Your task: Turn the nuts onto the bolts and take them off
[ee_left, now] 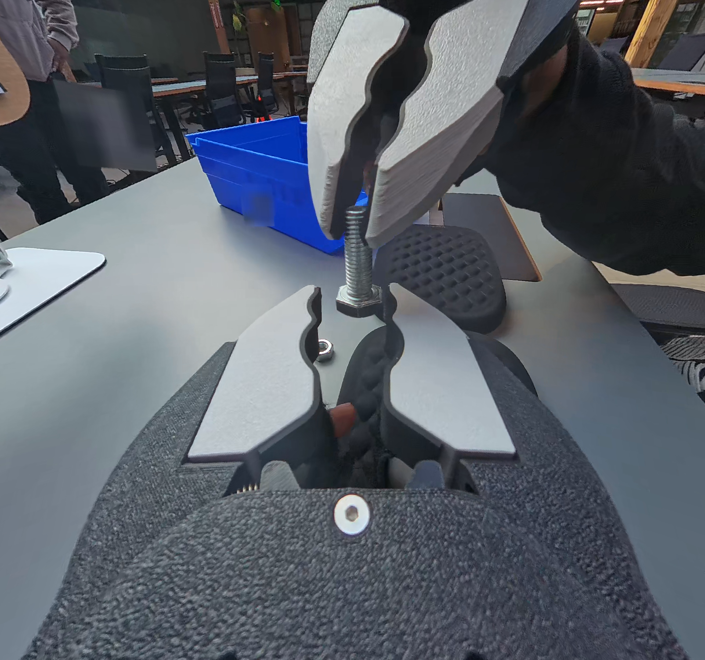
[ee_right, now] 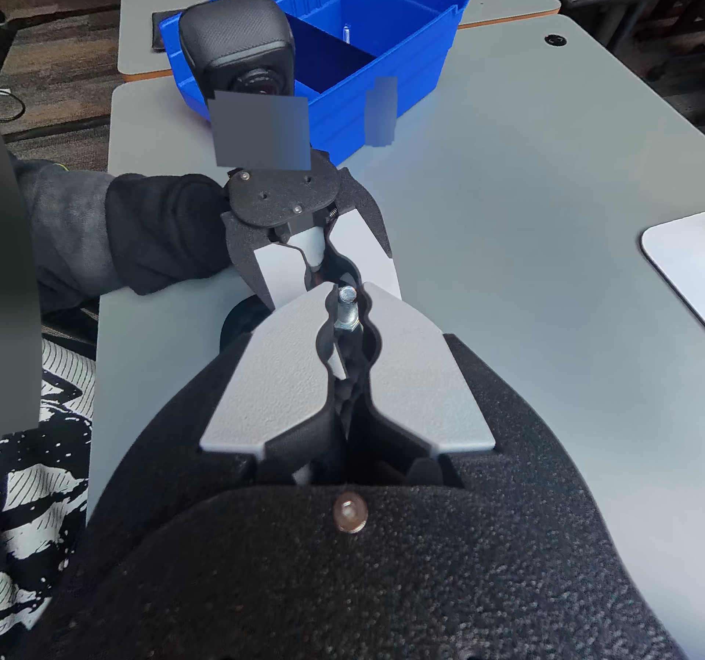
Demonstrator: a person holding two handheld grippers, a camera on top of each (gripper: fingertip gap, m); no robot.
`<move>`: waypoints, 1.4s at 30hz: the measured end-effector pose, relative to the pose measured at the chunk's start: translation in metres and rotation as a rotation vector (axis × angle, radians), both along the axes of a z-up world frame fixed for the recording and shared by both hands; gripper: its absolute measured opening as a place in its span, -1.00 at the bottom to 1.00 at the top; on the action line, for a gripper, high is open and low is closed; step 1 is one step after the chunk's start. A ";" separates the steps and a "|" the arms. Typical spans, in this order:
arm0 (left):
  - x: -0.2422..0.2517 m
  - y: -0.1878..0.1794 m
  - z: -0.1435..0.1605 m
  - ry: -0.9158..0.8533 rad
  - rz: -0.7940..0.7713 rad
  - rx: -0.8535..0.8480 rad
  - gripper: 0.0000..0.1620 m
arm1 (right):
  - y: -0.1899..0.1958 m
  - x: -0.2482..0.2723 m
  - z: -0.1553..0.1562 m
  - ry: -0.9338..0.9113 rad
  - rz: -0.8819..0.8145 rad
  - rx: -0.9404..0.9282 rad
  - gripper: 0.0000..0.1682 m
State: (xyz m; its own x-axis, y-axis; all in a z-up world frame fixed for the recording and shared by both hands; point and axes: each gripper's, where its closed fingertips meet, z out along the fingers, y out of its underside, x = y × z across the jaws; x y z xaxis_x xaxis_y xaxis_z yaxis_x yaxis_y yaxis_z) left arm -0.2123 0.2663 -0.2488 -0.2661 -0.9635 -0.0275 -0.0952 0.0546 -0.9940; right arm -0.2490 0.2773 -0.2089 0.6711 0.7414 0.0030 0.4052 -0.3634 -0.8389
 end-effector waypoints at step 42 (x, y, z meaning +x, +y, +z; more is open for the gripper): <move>-0.010 0.003 -0.010 0.080 -0.051 0.015 -0.79 | 0.001 0.082 -0.112 -0.531 0.142 -0.385 -0.55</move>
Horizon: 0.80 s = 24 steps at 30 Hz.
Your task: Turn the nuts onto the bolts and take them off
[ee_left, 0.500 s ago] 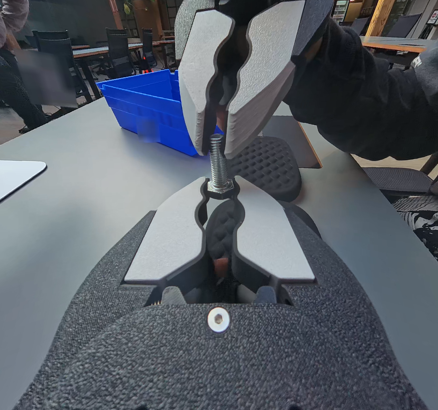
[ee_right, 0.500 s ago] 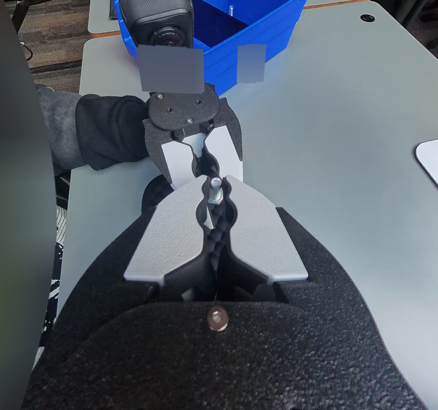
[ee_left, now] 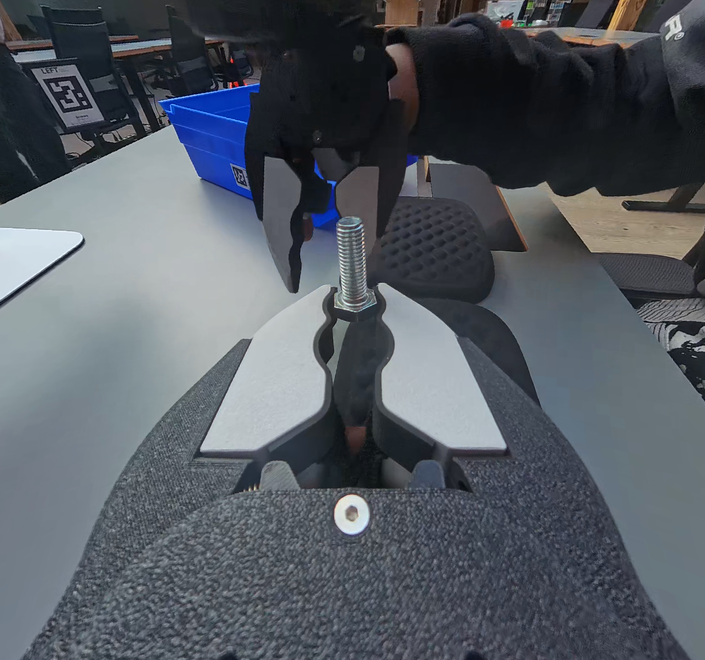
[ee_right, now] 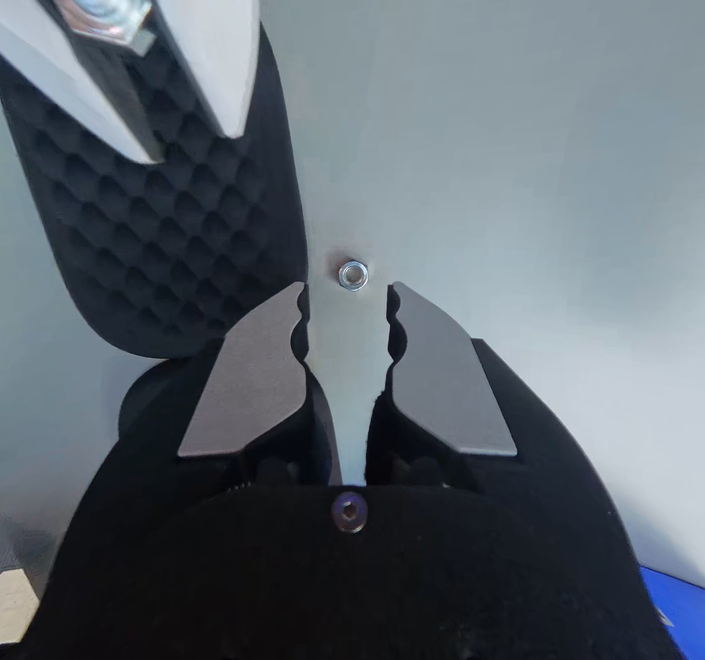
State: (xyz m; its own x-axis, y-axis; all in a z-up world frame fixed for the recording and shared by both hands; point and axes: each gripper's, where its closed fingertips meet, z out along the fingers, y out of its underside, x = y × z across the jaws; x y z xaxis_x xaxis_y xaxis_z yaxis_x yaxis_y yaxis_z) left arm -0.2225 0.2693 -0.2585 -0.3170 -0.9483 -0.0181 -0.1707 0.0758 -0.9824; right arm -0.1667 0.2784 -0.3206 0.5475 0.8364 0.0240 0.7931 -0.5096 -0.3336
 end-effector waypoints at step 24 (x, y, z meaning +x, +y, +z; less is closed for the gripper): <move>0.004 -0.028 0.005 0.019 -0.081 0.031 -0.79 | -0.023 -0.016 0.087 -0.014 0.253 0.131 -0.80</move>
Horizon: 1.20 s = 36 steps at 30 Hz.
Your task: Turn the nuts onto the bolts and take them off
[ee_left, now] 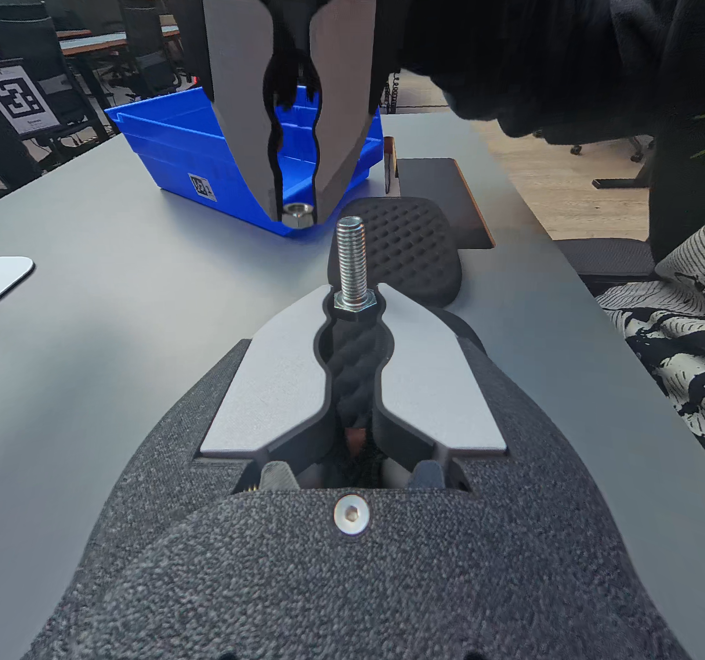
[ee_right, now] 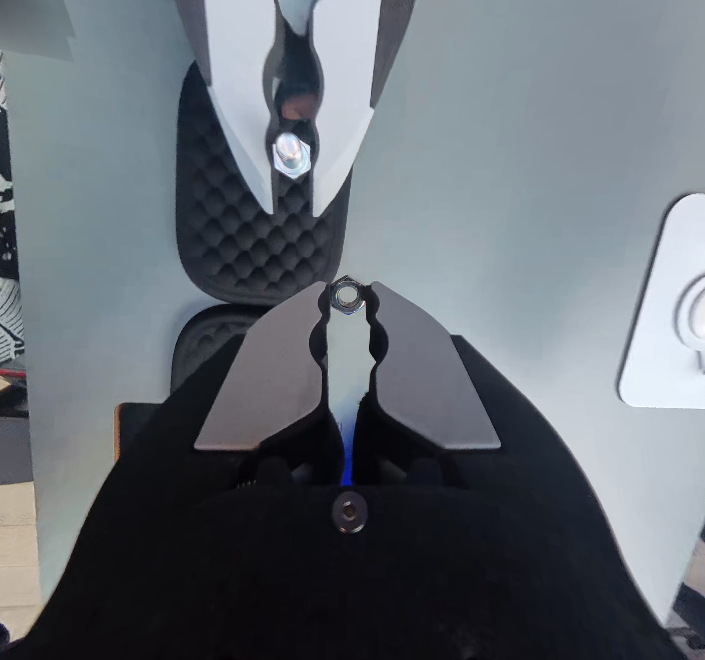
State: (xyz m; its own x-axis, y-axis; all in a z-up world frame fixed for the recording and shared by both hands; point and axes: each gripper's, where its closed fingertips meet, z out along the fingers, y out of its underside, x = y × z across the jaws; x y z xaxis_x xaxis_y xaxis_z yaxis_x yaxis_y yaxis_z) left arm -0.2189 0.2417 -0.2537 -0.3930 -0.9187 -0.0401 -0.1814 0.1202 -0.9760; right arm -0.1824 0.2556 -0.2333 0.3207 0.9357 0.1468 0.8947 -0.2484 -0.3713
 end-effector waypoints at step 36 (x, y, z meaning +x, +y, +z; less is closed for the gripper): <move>-0.022 -0.068 0.006 -0.046 -0.440 -0.104 -0.79 | -0.061 -0.083 0.026 -0.073 0.765 -0.078 -0.80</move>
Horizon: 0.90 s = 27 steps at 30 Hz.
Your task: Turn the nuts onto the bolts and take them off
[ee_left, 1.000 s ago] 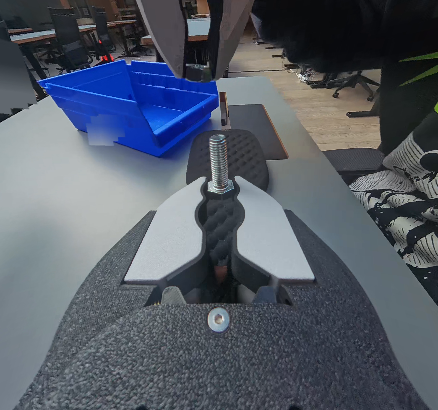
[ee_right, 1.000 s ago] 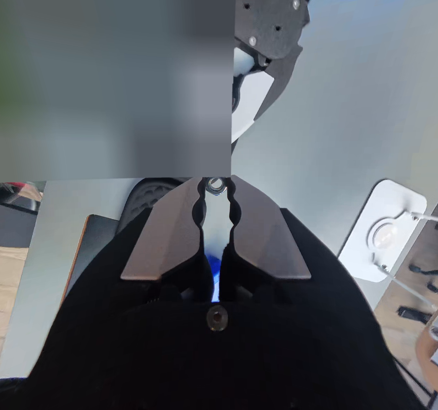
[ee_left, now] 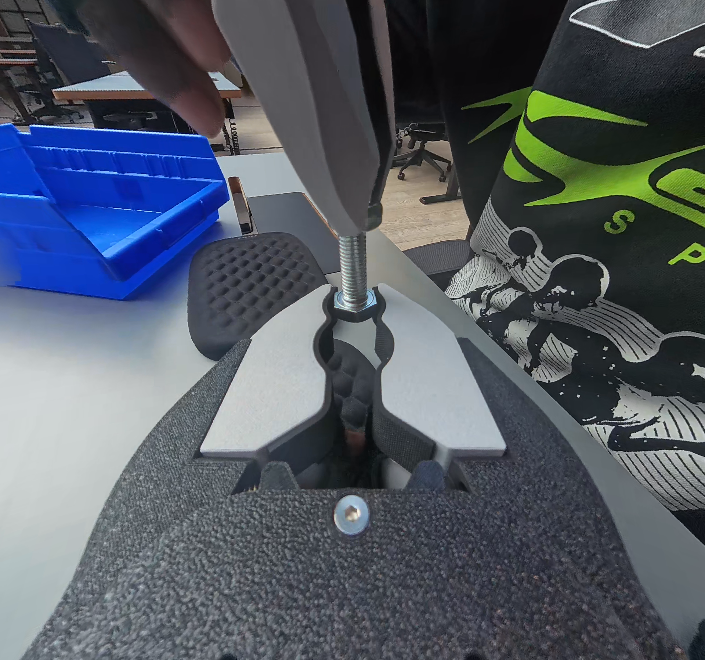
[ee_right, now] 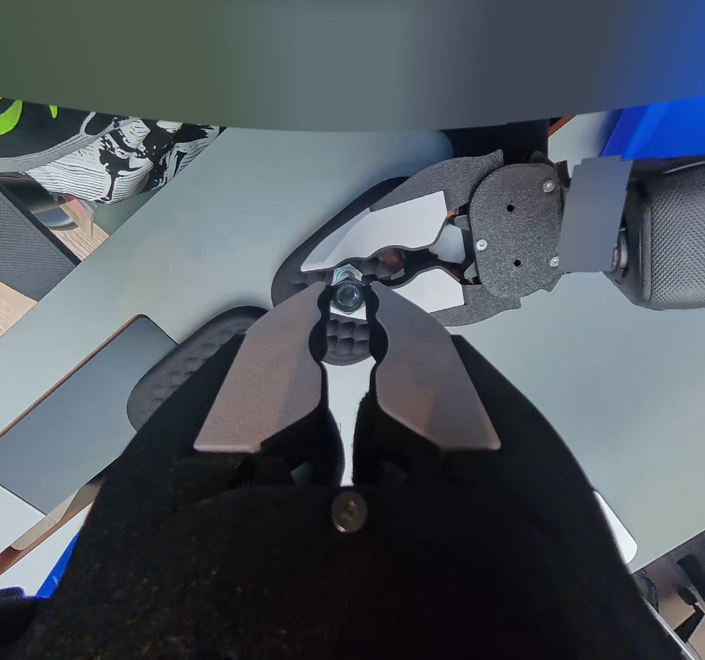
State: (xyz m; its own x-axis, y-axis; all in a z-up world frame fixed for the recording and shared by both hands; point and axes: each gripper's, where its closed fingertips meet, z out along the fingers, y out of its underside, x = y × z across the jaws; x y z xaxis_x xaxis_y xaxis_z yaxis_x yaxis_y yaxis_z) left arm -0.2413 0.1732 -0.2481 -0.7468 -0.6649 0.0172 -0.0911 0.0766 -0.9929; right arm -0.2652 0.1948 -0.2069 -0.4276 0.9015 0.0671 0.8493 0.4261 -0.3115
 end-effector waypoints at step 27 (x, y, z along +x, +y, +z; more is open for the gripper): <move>0.039 0.043 -0.010 0.070 0.429 0.047 -0.80 | 0.037 0.034 -0.010 -0.025 -0.701 -0.039 -0.81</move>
State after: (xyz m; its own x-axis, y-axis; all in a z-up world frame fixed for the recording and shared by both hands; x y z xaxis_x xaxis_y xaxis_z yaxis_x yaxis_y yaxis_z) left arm -0.2021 0.2161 -0.2585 -0.4009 -0.9159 0.0205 -0.1918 0.0620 -0.9795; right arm -0.2310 0.2315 -0.2169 0.2539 0.9669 0.0264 0.9269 -0.2354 -0.2923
